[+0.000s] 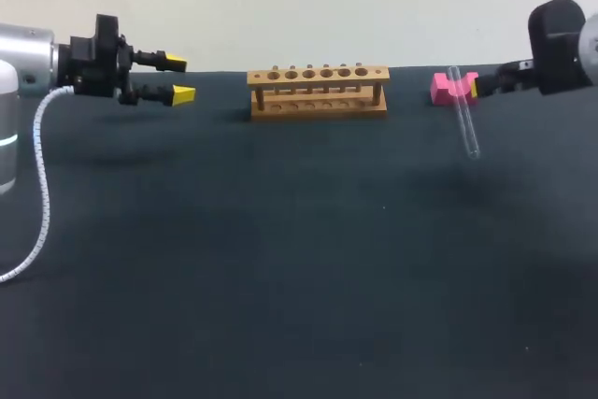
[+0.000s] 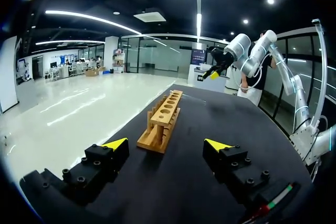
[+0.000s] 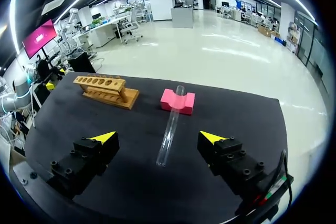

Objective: Grasp the test tube, adjust it, and insert it.

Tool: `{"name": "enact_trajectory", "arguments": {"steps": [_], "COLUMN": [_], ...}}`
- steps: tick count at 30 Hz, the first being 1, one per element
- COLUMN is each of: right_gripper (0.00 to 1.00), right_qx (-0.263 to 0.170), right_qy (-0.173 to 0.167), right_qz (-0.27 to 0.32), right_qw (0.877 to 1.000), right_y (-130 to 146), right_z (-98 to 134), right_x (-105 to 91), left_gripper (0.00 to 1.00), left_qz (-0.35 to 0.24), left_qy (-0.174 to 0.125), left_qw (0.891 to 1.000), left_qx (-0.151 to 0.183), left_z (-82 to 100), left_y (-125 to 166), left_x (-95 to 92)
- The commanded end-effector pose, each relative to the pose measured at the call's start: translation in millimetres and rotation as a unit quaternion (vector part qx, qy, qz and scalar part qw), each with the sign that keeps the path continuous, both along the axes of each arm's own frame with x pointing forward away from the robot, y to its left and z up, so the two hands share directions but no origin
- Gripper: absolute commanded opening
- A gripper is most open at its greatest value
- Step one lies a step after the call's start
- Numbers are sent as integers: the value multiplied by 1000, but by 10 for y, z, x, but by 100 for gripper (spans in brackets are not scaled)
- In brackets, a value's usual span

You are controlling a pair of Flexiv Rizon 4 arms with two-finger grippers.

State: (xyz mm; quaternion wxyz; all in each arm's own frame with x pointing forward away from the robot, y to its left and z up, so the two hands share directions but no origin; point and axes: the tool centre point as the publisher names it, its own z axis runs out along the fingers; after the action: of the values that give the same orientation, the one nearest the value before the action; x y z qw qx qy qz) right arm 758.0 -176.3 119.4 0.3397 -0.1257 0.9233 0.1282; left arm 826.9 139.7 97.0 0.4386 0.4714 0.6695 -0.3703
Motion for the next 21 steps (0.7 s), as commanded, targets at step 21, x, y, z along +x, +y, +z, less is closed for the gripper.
{"name": "enact_trajectory", "arguments": {"steps": [21], "right_gripper": [100], "right_qx": [24], "right_qy": [-130], "right_qz": [-39], "right_qw": [990], "right_y": [20], "right_z": [-112], "right_x": [-37], "left_gripper": [100], "left_qz": [0], "left_qy": [-2], "left_qw": [1000], "left_qx": [-1], "left_z": [-8], "left_y": [5], "left_x": [-7]}}
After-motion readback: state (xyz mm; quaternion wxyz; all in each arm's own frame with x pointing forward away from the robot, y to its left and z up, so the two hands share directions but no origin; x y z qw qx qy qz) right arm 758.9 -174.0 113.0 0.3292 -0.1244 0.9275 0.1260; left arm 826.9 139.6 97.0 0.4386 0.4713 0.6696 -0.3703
